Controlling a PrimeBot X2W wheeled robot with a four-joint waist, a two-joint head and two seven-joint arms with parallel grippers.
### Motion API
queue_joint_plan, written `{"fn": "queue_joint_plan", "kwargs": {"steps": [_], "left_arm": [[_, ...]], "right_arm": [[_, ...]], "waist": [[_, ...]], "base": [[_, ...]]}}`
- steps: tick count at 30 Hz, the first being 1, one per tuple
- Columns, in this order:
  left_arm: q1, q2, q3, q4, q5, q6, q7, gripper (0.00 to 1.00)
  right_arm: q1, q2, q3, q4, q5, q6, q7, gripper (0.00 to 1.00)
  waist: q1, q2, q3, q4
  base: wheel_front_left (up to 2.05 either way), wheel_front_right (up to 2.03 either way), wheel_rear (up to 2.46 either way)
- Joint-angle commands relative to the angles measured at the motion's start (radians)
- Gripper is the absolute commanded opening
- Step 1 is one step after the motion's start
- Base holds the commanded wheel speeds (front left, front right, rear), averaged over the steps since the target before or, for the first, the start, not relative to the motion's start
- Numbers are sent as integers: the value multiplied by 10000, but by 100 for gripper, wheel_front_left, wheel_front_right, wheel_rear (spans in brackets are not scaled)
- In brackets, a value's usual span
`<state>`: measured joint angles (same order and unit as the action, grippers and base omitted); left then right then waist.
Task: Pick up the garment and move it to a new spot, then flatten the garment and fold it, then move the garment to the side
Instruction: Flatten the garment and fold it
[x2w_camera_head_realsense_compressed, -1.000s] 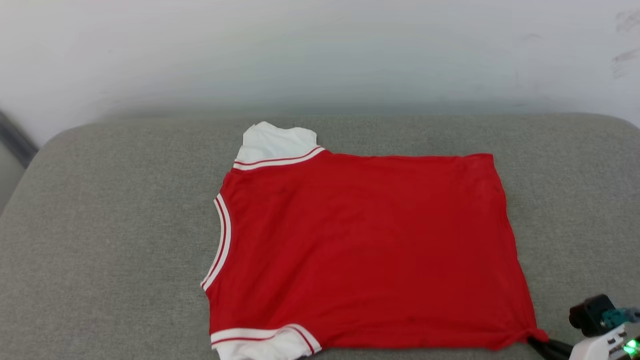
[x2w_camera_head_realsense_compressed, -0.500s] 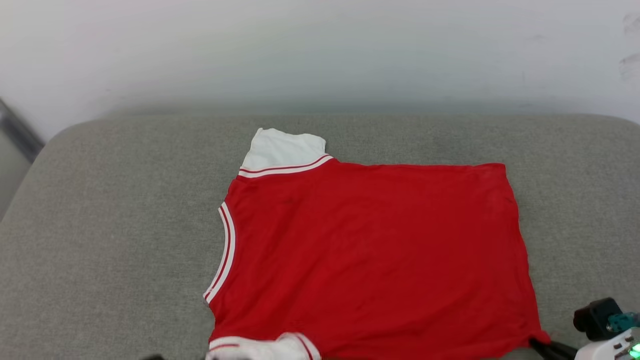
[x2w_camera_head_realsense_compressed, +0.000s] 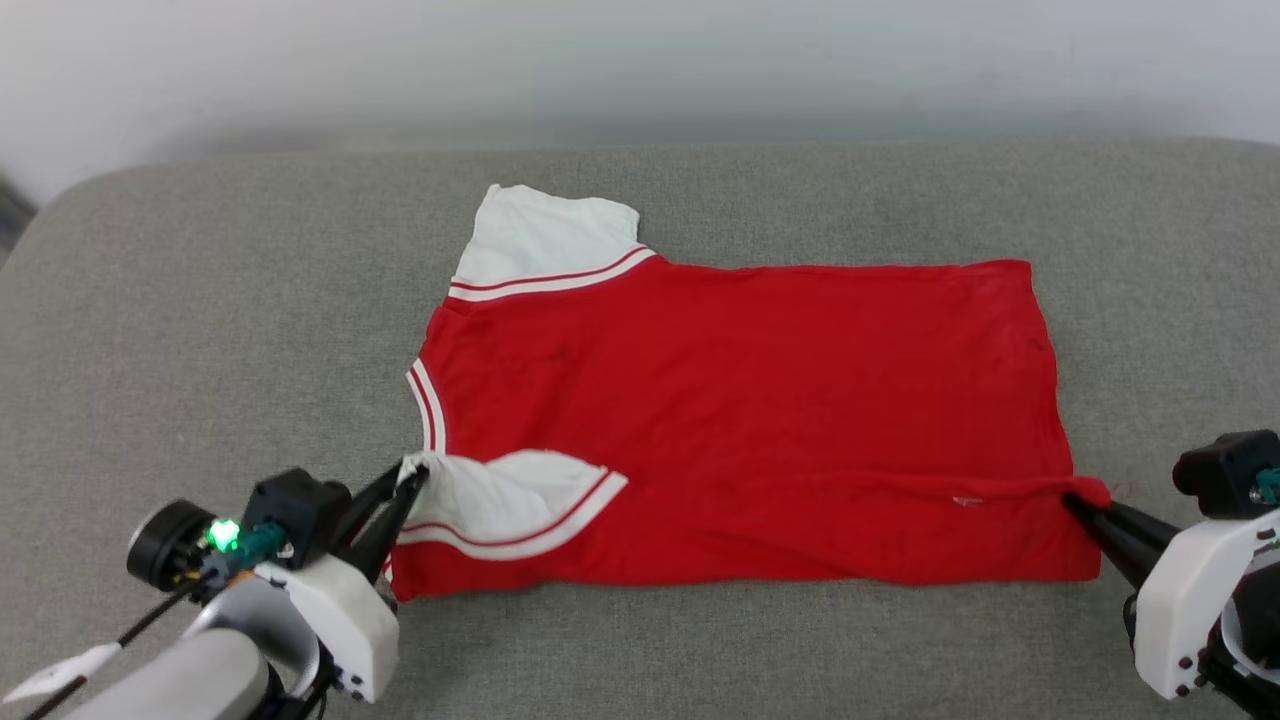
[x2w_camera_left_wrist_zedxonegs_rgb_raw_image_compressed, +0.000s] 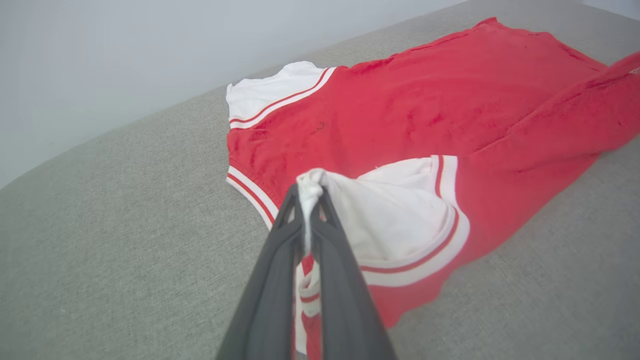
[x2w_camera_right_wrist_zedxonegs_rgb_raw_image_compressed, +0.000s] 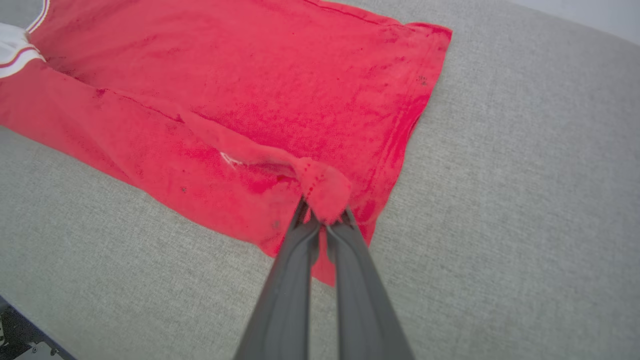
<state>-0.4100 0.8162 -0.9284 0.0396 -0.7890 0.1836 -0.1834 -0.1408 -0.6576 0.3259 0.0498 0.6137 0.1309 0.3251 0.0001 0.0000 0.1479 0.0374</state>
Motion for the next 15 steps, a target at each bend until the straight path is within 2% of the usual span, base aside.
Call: {"fn": "queue_joint_plan", "kwargs": {"steps": [1, 9, 15], "left_arm": [[-282, 12, 71, 99, 18, -90, 62, 0], [-1462, -254, 284, 1205, -10, -741, 183, 0], [-2082, -827, 127, 2604, -99, -1563, 140, 0]], "right_arm": [[-209, 94, -63, 32, -89, -4, 74, 0], [-1316, 456, -59, 596, -193, -4, 417, 0], [-2306, 625, 481, 1575, -442, -4, 682, 0]], "waist": [[-1, 0, 253, -92], [-1, 0, 1179, -227], [-1, 0, 1762, -227]], "base": [[0, 0, 0], [0, 0, 0], [0, 0, 0]]}}
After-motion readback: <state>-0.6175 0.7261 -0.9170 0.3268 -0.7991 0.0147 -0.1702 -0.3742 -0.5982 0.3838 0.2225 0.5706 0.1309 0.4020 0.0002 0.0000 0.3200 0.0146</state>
